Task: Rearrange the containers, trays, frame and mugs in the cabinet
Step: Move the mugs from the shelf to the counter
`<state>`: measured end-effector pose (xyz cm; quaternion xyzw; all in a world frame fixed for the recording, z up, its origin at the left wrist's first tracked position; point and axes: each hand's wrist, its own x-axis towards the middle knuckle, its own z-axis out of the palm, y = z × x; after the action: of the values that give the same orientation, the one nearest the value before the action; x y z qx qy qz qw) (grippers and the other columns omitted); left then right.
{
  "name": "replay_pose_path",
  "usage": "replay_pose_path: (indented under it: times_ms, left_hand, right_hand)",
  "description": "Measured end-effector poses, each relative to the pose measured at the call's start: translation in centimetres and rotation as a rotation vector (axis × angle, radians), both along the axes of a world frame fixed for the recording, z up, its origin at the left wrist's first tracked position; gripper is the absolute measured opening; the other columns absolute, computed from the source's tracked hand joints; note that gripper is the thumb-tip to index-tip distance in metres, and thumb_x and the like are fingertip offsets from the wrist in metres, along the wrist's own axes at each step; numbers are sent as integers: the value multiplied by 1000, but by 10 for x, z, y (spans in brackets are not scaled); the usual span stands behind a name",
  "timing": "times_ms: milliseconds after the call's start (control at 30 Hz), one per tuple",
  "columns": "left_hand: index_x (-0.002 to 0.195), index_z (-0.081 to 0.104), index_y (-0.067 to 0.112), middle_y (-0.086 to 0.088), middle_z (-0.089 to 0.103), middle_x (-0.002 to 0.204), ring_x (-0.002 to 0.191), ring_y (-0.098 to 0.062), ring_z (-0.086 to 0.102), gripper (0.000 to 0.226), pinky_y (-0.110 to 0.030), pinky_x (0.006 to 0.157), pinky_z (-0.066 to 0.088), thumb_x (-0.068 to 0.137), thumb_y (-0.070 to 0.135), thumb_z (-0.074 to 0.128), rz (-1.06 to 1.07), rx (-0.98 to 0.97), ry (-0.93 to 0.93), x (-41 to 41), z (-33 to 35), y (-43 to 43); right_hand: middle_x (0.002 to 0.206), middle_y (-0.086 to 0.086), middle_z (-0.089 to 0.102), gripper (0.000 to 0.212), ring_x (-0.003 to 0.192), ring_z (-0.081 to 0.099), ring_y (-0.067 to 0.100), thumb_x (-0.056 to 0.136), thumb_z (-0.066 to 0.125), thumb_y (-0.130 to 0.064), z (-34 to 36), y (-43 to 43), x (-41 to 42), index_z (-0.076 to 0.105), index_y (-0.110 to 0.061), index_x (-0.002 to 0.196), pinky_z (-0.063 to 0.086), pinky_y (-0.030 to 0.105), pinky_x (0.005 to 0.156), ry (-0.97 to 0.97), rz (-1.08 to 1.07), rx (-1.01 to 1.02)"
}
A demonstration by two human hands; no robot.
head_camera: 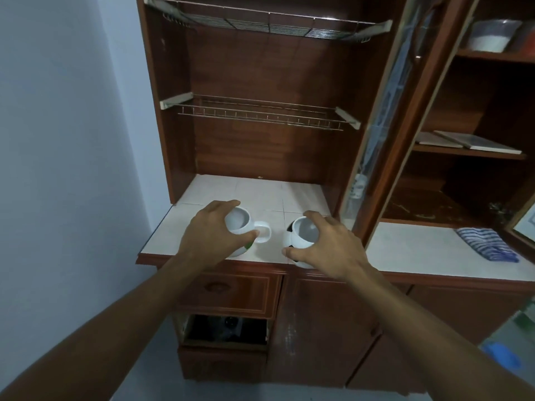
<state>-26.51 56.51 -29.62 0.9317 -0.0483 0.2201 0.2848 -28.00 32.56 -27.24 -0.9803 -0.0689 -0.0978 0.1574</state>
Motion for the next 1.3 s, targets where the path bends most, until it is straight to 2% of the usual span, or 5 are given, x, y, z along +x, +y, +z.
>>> replay_pose_path:
  times_ms: [467,867,1033,1200,1300]
  left_hand:
    - [136,50,22,4,52,139,119,-17,51,77,-33,100,41,72,58,74,-40,43,42,66,-2,66]
    - [131,57,17,-1,59,131,117,-22,56,80,-41,100,47,66,61,77,-13,-9,-25,147,-15,72]
    - [129,58,18,0,61,130,115,-21,58,86,-41,99,49,63,72,69,6,1,-16,180,-21,85]
    - [127,59,16,0,62,127,112,-21,59,83,-39,99,49,65,69,72,4,-2,-19,216,-29,101]
    - [127,59,17,0,63,125,110,-20,60,89,-41,95,52,60,75,64,-9,9,-11,240,-34,113]
  right_hand:
    - [134,-1,55,89,113,56,24,65,67,-75,-13,66,75,39,-35,139,51,38,89,37,-49,50]
    - [133,-2,55,87,112,57,24,67,68,-72,-16,71,157,38,-36,141,46,34,84,43,-8,26]
    - [128,-2,56,86,108,58,23,67,70,-71,-18,79,194,39,-36,139,47,34,84,52,3,37]
    - [129,-2,56,86,111,58,24,67,70,-70,-22,96,231,39,-36,139,46,34,86,61,11,59]
    - [131,-2,56,87,112,57,23,68,70,-70,-27,107,251,37,-35,141,45,32,85,65,9,67]
